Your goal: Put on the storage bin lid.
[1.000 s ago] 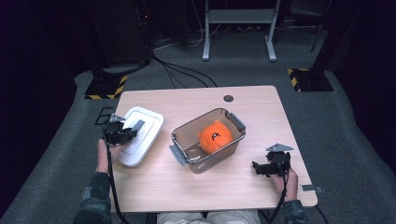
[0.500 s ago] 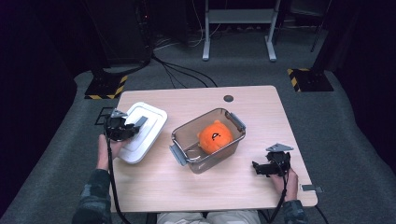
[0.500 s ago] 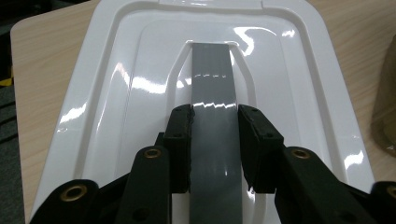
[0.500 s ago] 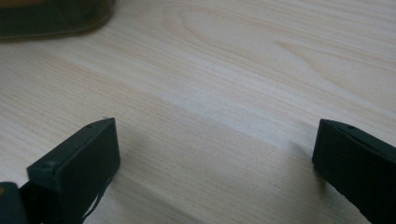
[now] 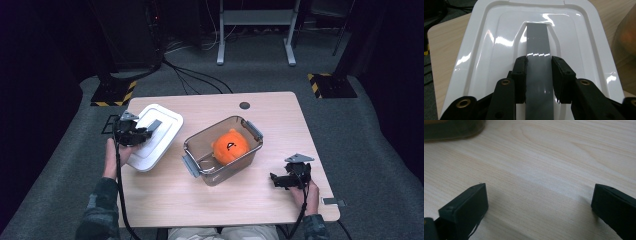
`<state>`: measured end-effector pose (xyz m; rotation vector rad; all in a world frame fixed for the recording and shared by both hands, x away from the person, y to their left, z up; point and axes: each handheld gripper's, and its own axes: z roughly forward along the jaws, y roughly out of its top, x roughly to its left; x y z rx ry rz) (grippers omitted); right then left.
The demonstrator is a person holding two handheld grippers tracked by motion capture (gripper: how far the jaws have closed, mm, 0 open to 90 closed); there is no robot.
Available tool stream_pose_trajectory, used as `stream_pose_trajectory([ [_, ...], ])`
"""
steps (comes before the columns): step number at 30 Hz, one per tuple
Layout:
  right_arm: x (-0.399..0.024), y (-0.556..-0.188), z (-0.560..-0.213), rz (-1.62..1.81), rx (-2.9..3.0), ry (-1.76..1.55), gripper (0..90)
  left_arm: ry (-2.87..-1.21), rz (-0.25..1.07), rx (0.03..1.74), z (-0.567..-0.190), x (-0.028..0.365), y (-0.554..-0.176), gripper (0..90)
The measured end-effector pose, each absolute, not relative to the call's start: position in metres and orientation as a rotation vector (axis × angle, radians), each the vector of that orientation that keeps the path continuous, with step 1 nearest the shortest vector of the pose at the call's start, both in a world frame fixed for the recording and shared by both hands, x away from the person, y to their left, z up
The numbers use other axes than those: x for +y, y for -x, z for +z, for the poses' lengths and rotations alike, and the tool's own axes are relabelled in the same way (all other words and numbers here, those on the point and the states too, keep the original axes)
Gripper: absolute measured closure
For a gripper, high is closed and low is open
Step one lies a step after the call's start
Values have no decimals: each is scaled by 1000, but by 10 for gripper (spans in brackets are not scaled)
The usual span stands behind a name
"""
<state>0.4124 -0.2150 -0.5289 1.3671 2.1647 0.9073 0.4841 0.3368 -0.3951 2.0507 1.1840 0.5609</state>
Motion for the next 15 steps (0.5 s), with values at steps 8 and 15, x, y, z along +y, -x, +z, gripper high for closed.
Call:
stream_pose_trajectory([
  [8,-215,-412,-529,906,2166,-1365,0,-2055,566,1135,-380,327,-485,664],
  [15,-215,-412,-529,907,2166,-1365,0,-2063,554,1091,-365,317,-484,664],
])
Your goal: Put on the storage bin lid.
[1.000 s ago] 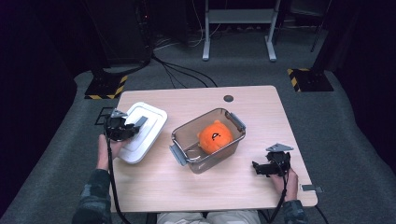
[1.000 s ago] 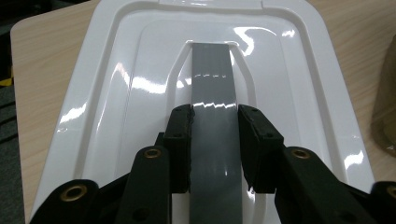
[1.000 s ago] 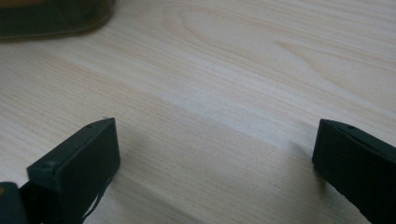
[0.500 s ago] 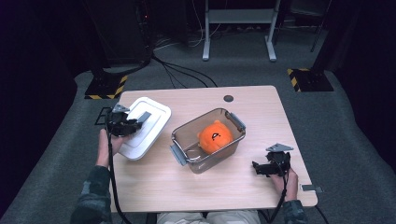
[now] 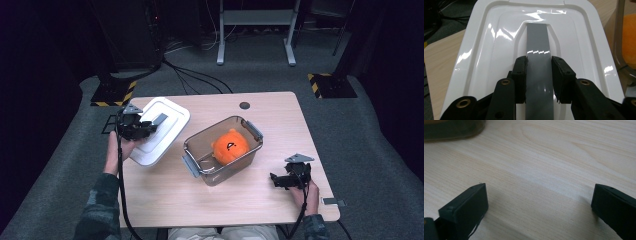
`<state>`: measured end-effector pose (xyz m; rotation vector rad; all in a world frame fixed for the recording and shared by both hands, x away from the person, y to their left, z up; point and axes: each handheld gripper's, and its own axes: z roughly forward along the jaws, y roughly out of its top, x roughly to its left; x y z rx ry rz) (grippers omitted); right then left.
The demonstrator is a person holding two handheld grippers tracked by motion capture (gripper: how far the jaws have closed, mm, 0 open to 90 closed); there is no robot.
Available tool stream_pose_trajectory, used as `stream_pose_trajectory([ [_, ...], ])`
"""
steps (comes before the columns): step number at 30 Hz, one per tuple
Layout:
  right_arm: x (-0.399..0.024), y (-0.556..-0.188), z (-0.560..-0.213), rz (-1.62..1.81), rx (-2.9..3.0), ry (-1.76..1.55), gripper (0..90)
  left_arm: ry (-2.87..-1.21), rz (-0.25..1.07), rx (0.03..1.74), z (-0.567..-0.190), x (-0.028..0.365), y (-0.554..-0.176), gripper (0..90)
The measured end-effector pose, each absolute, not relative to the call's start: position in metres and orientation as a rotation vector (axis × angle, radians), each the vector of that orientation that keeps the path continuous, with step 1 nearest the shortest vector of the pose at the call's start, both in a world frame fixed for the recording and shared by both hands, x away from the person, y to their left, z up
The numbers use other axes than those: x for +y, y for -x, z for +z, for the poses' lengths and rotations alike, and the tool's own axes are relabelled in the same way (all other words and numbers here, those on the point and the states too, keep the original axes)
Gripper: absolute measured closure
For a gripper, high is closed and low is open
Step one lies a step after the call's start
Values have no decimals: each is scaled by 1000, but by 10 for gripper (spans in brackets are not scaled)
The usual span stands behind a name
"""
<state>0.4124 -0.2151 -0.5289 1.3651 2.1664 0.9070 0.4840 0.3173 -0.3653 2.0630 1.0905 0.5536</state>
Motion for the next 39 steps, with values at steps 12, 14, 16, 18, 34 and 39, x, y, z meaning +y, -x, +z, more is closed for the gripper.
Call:
stream_pose_trajectory([
  [12,-215,-412,-529,907,2167,-1365,0,-2079,539,1006,-343,294,-483,664],
  [14,-215,-412,-529,907,2167,-1364,0,-2080,541,991,-340,290,-484,664],
  [16,-215,-412,-529,907,2167,-1365,0,-2091,540,975,-336,285,-484,664],
  [18,-215,-412,-529,907,2167,-1364,0,-2098,537,961,-334,281,-484,664],
  [34,-215,-412,-529,906,2167,-1365,0,-2134,495,885,-325,248,-485,664],
  [39,-215,-412,-529,908,2170,-1366,0,-2132,479,866,-323,237,-485,664],
])
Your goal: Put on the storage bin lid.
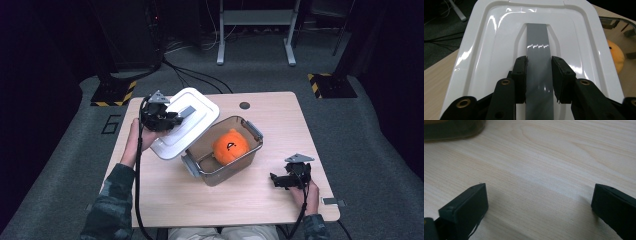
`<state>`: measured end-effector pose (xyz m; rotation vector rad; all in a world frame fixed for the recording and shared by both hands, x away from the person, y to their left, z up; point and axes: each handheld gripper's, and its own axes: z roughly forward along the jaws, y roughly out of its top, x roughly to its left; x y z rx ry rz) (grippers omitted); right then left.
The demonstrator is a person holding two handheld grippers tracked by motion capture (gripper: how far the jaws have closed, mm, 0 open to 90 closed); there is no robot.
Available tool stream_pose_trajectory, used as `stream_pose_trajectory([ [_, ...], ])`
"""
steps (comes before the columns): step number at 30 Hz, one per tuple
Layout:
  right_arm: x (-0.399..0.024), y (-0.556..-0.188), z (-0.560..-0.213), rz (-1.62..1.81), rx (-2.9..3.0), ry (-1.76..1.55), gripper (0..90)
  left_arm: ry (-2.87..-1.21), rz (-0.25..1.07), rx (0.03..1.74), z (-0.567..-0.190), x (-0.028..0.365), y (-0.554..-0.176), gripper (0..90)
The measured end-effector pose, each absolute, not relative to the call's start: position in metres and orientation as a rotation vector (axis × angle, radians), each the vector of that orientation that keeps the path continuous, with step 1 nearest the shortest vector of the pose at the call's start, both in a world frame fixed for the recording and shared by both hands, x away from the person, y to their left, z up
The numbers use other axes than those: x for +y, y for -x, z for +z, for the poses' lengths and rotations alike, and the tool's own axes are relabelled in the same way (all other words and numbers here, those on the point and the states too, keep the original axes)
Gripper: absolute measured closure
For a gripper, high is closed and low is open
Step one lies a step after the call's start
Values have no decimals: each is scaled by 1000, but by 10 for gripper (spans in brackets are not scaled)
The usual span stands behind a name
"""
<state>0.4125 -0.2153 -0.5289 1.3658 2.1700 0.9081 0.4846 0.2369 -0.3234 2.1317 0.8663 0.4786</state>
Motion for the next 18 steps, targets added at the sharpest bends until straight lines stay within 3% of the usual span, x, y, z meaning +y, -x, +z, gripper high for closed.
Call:
stream_pose_trajectory([
  [18,-215,-413,-529,915,2159,-1372,0,-2164,405,792,-325,196,-486,664],
])
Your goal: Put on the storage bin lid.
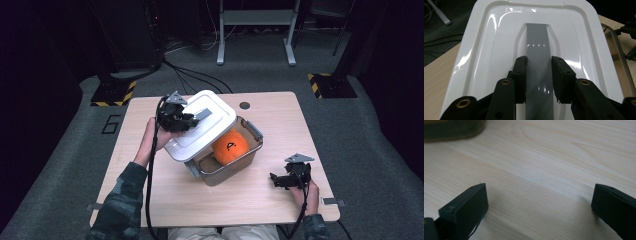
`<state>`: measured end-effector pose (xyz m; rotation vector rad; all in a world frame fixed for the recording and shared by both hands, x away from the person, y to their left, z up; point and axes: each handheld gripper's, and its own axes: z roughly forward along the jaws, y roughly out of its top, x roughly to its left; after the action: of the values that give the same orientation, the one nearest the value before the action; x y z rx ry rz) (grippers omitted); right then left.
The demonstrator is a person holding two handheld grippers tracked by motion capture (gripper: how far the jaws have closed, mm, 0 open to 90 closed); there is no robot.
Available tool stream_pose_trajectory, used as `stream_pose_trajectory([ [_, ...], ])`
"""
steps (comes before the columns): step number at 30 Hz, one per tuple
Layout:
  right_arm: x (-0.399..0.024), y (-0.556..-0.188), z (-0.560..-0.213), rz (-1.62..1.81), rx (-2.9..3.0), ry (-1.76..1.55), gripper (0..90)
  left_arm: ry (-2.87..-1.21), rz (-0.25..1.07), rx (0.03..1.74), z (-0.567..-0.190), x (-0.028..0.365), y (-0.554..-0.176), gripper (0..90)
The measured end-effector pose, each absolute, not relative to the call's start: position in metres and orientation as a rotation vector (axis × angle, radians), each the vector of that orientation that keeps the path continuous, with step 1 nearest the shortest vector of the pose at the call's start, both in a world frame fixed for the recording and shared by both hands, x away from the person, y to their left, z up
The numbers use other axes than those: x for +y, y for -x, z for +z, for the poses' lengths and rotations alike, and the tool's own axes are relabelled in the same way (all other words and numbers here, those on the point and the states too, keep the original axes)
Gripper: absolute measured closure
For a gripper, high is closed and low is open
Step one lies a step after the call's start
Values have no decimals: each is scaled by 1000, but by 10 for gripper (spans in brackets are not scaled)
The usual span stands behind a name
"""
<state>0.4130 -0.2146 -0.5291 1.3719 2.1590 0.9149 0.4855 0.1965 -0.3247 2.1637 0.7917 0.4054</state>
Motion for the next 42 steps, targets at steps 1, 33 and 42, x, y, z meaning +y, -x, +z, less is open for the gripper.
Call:
stream_pose_trajectory([
  [1,-215,-413,-529,915,2159,-1372,0,-2169,403,778,-325,192,-486,664],
  [33,-215,-413,-529,913,2159,-1369,0,-2276,260,698,-355,121,-483,664],
  [42,-215,-413,-529,912,2160,-1371,0,-2300,233,704,-366,113,-484,664],
])
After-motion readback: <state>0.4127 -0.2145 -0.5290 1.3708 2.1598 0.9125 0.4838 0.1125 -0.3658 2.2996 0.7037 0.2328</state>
